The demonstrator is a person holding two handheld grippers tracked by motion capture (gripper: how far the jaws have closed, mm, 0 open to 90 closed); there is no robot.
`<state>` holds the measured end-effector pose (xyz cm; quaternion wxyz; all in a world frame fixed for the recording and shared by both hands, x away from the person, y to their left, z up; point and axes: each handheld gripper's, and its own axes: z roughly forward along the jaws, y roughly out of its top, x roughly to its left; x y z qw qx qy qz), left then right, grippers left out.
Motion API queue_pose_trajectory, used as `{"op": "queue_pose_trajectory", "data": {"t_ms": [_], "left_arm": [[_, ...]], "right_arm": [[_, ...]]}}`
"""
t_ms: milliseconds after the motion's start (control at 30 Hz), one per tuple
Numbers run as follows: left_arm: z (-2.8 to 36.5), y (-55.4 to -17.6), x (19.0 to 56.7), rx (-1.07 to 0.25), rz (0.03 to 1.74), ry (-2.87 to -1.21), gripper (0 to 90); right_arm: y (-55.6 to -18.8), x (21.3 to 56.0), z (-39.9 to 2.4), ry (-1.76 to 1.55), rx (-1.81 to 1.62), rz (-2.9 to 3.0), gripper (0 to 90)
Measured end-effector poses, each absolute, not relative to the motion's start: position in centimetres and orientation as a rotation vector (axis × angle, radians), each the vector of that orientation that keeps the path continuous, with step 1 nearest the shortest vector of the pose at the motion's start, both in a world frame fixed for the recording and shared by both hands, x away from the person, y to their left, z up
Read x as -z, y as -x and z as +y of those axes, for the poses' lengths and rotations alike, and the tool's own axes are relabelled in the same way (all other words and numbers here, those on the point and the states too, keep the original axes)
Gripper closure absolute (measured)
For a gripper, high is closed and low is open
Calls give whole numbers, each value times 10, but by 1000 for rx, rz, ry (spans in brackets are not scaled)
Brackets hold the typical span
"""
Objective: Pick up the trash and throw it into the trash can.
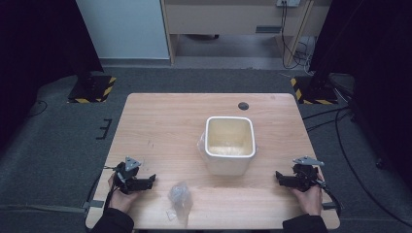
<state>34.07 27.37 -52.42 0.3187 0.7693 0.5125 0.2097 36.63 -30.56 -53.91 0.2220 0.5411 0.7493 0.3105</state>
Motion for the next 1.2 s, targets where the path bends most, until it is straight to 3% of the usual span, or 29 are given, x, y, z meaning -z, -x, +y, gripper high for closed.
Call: {"op": "queue_pose_trajectory", "data": {"t_ms": [233,1200], "left_arm": [[286,-325,501,-605,1322,-1856,117],[287,-300,456,-666,1216,-1663,131]], "right_arm": [[-365,539,-305,-1489,-864,2076,3],[-365,539,-305,-1488,-863,2077,3]]}}
